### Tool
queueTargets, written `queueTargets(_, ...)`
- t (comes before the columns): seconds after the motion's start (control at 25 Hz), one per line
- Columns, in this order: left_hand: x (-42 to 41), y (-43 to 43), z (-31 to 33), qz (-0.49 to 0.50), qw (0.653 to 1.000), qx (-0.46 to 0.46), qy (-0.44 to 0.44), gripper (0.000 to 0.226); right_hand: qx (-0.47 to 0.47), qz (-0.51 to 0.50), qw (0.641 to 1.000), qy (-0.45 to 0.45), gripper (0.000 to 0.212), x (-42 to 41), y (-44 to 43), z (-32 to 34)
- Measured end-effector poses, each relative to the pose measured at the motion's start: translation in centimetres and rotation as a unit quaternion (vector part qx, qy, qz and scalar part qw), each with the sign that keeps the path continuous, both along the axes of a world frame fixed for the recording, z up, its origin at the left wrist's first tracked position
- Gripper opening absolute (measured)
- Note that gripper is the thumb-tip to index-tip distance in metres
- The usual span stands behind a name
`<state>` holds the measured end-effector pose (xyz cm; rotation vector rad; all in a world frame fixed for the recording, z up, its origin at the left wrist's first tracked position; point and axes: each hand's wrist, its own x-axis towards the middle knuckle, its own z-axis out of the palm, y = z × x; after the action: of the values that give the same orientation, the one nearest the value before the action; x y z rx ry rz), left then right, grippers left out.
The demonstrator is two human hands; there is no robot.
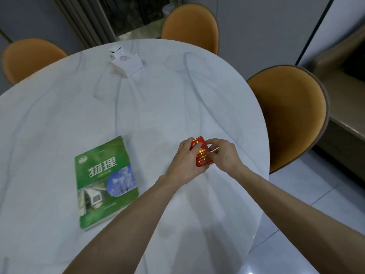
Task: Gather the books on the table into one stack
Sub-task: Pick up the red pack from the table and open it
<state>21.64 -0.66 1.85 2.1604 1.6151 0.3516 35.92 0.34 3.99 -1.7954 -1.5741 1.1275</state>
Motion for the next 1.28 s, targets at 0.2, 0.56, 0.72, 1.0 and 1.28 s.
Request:
queueTargets(0.2, 4.6, 4.8, -2.8, 0.003, 1.0, -0.007, -0.004, 0.071, -0.008, -0.044, 0.999, -0.003, 0.033, 4.2, 4.3, -2.8)
queueTargets(0.56, 8.8, 9.3, -7.8, 0.018, 0.999, -0.03, 0.026, 0.075, -0.03, -0.073, 0.997, 0.004, 0.021, 7.9, 8.6, -7.9)
queueTargets(0.72, 9.6, 10.6, -9.0, 0.031, 0.998, -0.032, 0.035, 0.073, -0.035, -0.065, 0.997, -0.007, 0.025, 8.3, 10.2, -8.8)
queueTargets(1.0, 10.1, 11.3, -10.4, 0.032, 0.998, -0.043, 0.024, 0.074, -0.036, -0.049, 0.998, -0.029, 0.025, 8.7, 10.9, -10.0)
queueTargets(1.28, 10.5, 11.2, -10.7, 0.032, 0.998, -0.045, 0.03, 0.076, -0.03, -0.032, 0.998, -0.05, 0.025, 9.0, 11.3, -10.3)
